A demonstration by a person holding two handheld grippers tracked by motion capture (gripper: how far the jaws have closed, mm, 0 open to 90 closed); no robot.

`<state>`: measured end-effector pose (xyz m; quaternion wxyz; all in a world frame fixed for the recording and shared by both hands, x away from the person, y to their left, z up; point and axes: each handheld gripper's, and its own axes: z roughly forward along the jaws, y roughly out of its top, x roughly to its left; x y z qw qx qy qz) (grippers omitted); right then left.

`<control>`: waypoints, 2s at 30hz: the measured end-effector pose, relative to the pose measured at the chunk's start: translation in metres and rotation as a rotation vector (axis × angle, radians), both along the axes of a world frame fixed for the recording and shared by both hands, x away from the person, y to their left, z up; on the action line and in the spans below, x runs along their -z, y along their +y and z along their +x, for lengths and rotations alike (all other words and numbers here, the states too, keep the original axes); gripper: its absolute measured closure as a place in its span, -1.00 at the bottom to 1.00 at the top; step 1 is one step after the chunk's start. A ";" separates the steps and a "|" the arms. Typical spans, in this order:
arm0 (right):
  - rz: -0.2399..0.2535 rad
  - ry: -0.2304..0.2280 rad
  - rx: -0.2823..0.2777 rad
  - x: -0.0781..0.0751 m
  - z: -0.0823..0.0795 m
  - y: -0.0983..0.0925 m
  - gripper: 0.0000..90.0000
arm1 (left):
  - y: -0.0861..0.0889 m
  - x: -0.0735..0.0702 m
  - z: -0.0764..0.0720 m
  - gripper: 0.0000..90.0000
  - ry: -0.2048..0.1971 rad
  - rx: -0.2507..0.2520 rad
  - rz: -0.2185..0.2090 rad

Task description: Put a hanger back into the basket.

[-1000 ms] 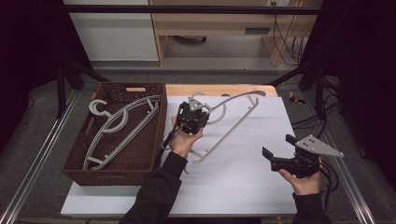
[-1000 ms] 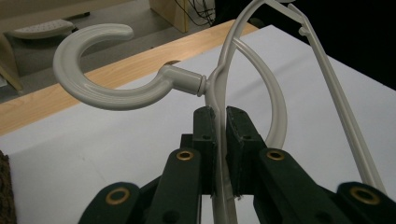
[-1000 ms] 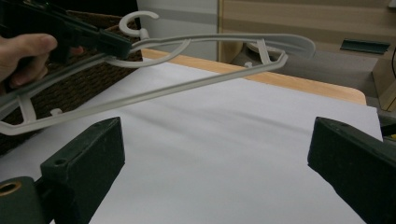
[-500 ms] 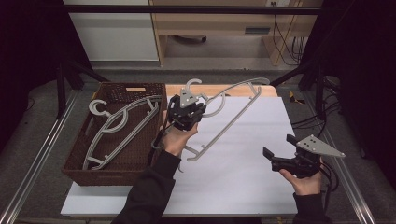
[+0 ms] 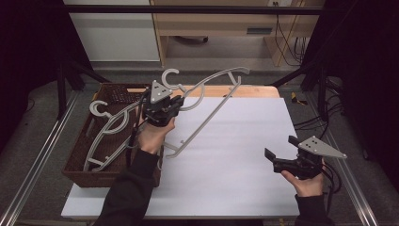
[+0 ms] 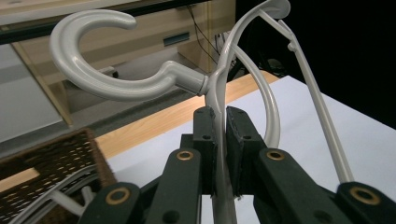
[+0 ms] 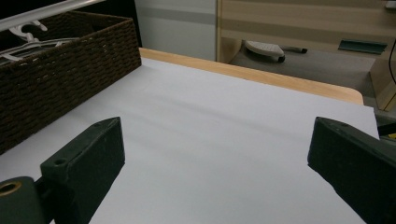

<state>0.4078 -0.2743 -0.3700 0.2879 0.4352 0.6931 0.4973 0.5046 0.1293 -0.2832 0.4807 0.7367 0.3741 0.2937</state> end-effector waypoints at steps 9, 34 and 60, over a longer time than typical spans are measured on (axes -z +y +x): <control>-0.009 0.009 0.000 0.002 0.002 0.002 -0.91 | 0.044 -0.011 -0.009 0.84 -0.025 -0.061 0.005; -0.027 0.017 0.001 0.005 0.004 0.005 -0.91 | 0.170 -0.015 -0.025 0.84 -0.049 -0.286 0.057; -0.037 0.030 0.006 0.007 0.006 0.008 -0.91 | 0.207 0.031 0.008 0.84 0.023 -0.280 0.114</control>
